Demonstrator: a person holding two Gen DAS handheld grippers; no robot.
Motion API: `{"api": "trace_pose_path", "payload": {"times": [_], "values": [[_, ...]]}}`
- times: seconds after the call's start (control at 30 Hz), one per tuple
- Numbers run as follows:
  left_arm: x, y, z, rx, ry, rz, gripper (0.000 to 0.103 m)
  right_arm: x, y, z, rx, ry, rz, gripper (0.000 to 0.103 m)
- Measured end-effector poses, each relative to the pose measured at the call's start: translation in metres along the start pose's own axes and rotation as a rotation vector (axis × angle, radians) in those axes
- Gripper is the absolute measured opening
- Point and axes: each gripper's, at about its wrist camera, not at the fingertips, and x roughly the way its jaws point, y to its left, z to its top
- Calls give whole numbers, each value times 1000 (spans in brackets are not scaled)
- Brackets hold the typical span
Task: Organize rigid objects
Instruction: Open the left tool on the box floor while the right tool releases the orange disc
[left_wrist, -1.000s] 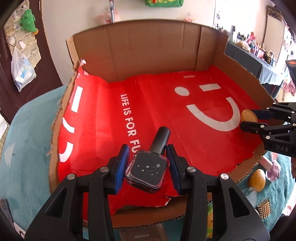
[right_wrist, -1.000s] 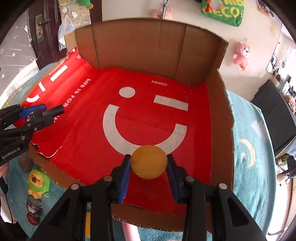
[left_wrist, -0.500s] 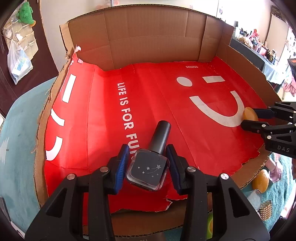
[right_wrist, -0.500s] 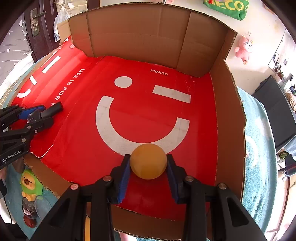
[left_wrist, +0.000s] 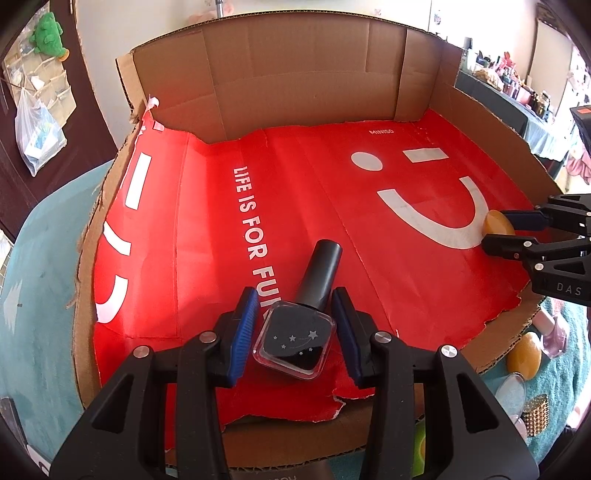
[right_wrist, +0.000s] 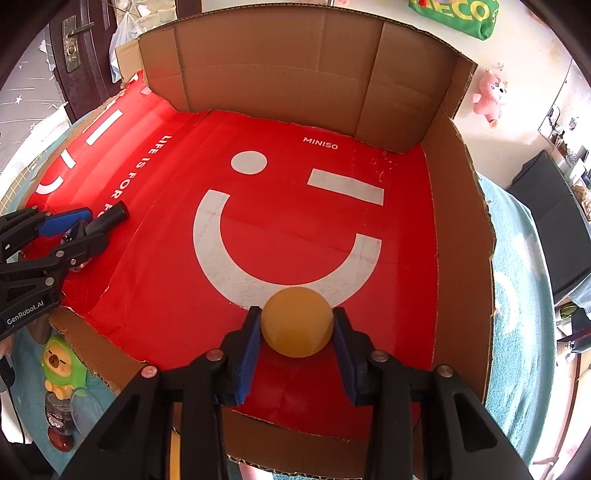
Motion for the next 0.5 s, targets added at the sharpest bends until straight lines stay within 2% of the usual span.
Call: {"api": "trace_pose_path", "payload": {"times": [0.13,0.27,0.5], "values": [[-2,1,0,0,-6,1,41,1,1,0,0,-1,6,43],[-10,2,-1,-5,-34,6,55,-2,4,-1,4,-11,13,49],[-39,3,-1,-15,-146,18,67,-26,6,-3,10,-76,32,58]]}}
